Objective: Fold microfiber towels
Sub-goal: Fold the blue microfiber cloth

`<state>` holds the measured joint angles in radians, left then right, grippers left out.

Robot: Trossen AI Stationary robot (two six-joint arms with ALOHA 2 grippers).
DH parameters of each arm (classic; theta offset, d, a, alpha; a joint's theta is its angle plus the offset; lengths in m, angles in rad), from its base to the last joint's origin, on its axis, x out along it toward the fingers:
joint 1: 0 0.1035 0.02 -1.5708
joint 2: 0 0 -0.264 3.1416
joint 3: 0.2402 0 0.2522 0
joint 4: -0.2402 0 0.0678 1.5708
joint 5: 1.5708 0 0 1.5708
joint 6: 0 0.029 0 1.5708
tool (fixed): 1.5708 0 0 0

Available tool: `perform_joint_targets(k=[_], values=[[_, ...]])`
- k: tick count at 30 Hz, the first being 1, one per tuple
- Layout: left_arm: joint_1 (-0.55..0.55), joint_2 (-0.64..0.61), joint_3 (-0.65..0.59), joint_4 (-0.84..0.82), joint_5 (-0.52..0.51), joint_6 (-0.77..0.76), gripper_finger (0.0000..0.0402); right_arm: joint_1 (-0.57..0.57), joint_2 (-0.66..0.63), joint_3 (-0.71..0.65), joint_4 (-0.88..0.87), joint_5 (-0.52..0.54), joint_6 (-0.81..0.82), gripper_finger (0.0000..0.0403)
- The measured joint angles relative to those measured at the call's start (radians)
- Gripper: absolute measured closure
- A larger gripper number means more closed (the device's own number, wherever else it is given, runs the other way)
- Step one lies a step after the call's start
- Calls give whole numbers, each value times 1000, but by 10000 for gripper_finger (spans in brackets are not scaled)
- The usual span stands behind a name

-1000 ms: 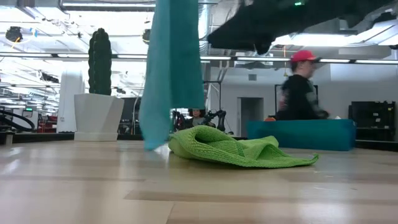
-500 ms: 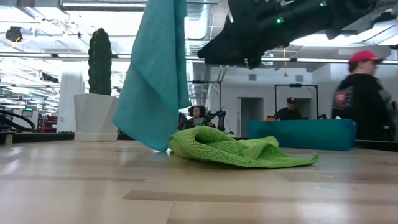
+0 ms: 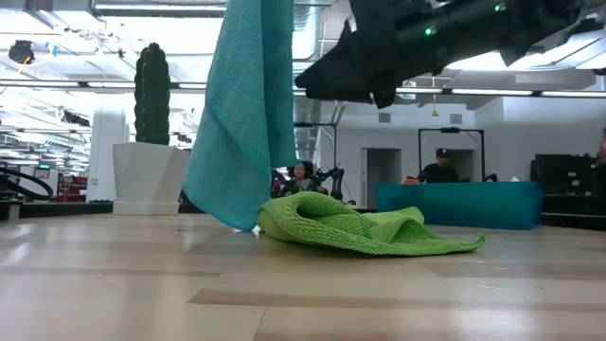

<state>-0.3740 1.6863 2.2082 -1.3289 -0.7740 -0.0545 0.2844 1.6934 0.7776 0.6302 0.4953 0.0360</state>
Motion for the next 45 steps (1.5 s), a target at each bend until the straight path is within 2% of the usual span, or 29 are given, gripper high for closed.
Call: perform_joint_targets(k=[6,12,16,19,22,23,25,28,31,33,34,37,38,40,41,43,45], values=[[0,0,0,0,0,5,397,38,15,1,18,1,9,188],[0,0,0,1,1,4,397,-10,86,0,47,4,14,193],[0,0,0,2,1,4,397,-40,135,9,59,-46,23,208],[0,0,0,2,0,4,397,-35,146,32,58,-42,-11,259],[1,0,0,2,0,4,397,-15,126,56,29,21,-67,358],[1,0,0,2,0,4,397,-8,108,65,-4,41,-92,379],[1,0,0,-6,-3,-8,397,5,50,93,-131,92,-98,388],[0,0,0,-83,-76,-70,397,53,-91,167,-437,226,-89,394],[5,0,0,-211,-204,-235,397,111,-232,265,-746,398,-74,394],[15,0,-5,-245,-239,-364,397,116,-310,316,-899,453,-50,394],[21,-3,-19,-238,-238,-398,398,104,-342,340,-957,431,-47,394],[30,-10,-58,-238,-230,-502,397,45,-406,405,-1116,262,-42,394],[39,-14,-80,-243,-233,-532,398,25,-418,419,-1147,271,-27,394],[65,-18,-129,-241,-225,-569,398,4,-443,434,-1154,354,-19,394],[84,-19,-158,-242,-216,-582,398,-10,-457,443,-1171,330,-57,394],[129,-21,-214,-242,-184,-614,397,-48,-470,474,-1212,216,-95,394],[175,-29,-282,-243,-137,-640,398,-72,-472,485,-1243,263,-48,394]])
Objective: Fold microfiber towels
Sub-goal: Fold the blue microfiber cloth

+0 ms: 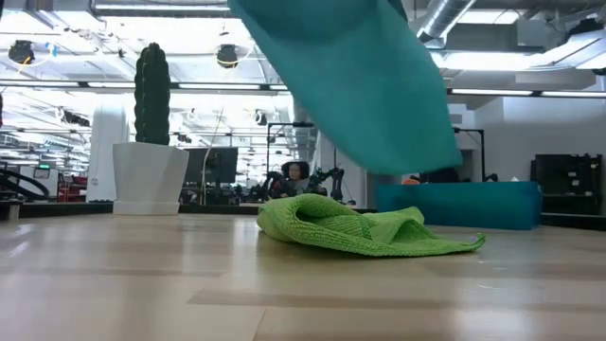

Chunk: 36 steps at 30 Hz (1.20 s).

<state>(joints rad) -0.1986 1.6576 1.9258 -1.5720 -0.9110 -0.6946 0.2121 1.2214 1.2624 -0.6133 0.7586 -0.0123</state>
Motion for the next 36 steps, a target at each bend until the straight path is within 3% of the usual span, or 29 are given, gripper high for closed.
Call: perform_joint_targets(k=[2,5,6,9,16,21,23,26,30,36], values=[[37,-5,-78,1,15,-30,398,-22,-1,1,-50,-5,-11,394],[82,-5,-162,14,16,-50,398,-97,12,1,-135,-200,-39,394],[92,-6,-173,20,15,-49,398,-124,24,1,-149,-210,-38,394],[113,-15,-182,26,-24,-7,398,-206,62,1,-144,-58,-22,394],[274,-79,-183,13,-226,132,398,-372,145,2,57,-87,-203,394],[350,-152,-232,28,-361,114,398,-404,174,2,207,-96,-298,394],[357,-200,-298,41,-371,59,398,-399,177,3,228,-107,-302,395],[325,-283,-466,96,-373,-36,398,-379,196,-10,203,-126,-252,395],[205,-398,-776,291,-325,-118,398,-315,216,-98,184,-182,-126,395],[-58,-432,-1132,766,-50,-123,398,-118,243,-265,107,-175,111,395]])
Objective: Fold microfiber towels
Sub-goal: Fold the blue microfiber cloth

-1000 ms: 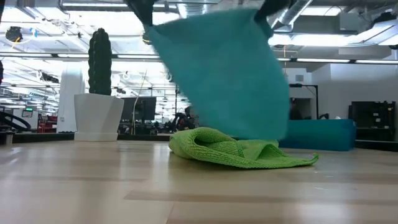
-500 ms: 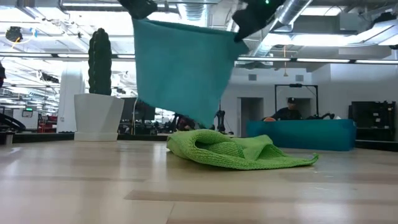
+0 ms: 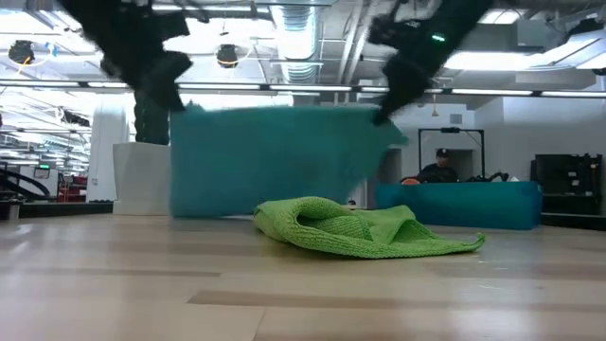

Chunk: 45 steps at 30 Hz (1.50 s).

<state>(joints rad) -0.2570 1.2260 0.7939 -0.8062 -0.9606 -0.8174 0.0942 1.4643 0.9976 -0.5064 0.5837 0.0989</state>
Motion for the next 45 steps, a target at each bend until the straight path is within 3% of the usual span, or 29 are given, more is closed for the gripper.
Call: perform_joint_targets(k=[7,17,21,25,30,34,36,38,39,43,45], values=[[-263,91,-196,448,200,-132,398,256,1,-106,-10,-3,313,395],[-413,358,-212,752,294,-307,397,456,89,-114,-15,-1,627,395],[-424,447,-197,764,309,-429,378,484,148,-113,-1,-3,675,395],[-443,442,-158,724,351,-464,323,501,202,-114,16,-13,706,394],[-478,310,-52,437,403,-469,258,515,244,-114,25,-20,717,393],[-556,243,47,182,285,-502,233,522,260,-114,20,-24,722,392],[-611,227,73,114,117,-504,229,522,259,-113,24,-23,723,392],[-638,232,63,120,-52,-428,228,526,259,-113,22,-21,719,392],[-631,232,51,113,-74,-371,228,527,259,-113,27,-19,714,392],[-524,232,8,159,81,-140,232,527,259,-113,28,-17,709,391],[-468,232,-15,260,156,7,234,526,259,-113,28,-18,706,391]])
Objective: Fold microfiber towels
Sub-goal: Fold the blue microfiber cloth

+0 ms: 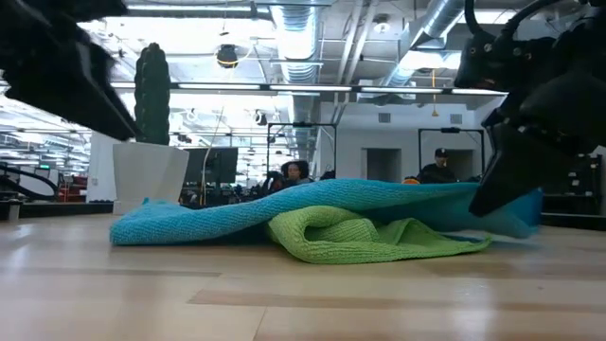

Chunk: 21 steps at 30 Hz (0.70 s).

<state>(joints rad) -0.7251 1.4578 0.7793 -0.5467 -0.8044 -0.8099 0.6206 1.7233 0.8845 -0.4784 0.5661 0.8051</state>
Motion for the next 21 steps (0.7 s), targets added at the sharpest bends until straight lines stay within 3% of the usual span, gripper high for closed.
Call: perform_joint_targets(k=[4,7,17,21], values=[[102,-18,-53,209,156,307,234,0,0,0,3,0,-1,391],[184,-38,-82,280,266,426,234,0,0,0,4,0,-1,391],[379,-35,-118,304,616,580,235,1,0,0,5,-8,-1,391],[386,-35,-118,313,649,612,235,1,-1,0,4,-15,-1,391]])
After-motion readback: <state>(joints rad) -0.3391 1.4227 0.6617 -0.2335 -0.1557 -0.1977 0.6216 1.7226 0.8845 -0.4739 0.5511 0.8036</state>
